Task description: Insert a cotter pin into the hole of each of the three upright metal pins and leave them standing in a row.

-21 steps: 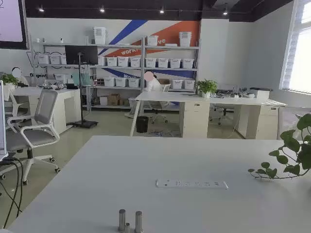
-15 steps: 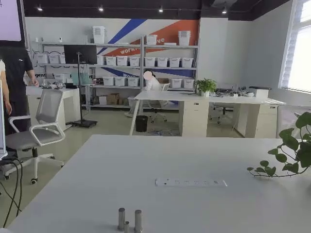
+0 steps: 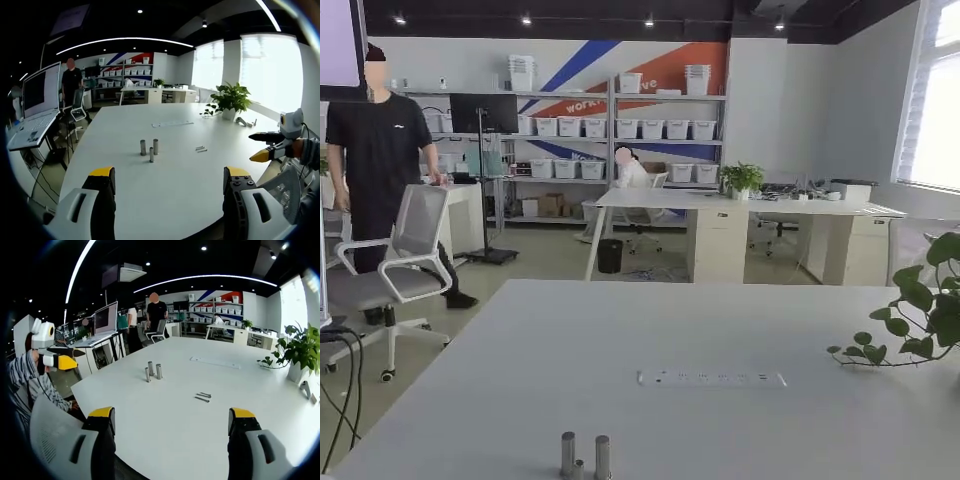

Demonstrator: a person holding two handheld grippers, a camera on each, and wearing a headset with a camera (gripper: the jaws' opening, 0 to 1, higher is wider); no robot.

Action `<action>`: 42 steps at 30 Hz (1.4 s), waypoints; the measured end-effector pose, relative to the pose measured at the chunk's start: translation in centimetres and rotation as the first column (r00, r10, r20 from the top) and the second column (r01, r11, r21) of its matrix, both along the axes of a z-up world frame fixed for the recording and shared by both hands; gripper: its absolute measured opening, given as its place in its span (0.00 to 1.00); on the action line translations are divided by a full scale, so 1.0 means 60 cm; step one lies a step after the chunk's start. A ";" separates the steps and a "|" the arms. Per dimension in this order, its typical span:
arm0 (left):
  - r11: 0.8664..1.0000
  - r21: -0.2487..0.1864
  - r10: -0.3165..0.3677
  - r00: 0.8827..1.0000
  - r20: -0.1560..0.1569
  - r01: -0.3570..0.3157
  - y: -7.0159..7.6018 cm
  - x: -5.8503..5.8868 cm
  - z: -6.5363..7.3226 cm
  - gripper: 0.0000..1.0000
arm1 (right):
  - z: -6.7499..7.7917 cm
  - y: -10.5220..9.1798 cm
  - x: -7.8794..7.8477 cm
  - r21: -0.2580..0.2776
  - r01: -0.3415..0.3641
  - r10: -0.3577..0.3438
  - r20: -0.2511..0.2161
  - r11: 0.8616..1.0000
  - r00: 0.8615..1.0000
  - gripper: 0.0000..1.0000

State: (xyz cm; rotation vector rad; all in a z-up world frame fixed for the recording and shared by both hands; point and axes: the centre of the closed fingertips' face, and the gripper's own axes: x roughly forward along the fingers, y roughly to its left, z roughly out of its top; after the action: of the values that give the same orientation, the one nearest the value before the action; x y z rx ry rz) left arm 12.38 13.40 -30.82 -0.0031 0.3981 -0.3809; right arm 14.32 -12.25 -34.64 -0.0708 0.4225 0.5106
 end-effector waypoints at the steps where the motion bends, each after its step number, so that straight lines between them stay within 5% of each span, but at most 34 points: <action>1: 1.000 0.001 -0.002 1.000 0.000 0.002 -0.001 0.001 0.000 0.88 | 0.000 0.000 0.000 -0.001 0.001 -0.001 0.002 1.000 1.000 0.93; 22: 0.999 0.008 -0.038 0.999 -0.003 0.038 -0.013 -0.002 -0.005 0.88 | -0.010 0.000 -0.008 -0.025 -0.013 0.012 -0.019 1.000 1.000 0.95; 42: 0.997 0.013 -0.077 0.996 -0.043 0.078 -0.037 -0.027 -0.045 0.87 | -0.048 0.002 -0.048 -0.035 -0.009 0.007 -0.073 0.999 0.997 0.93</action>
State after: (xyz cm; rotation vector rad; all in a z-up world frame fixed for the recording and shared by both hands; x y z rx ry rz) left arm 10.78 11.18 -33.54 0.0184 0.4439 -0.4553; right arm 11.44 -12.11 -37.53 -0.0886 0.5027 0.5145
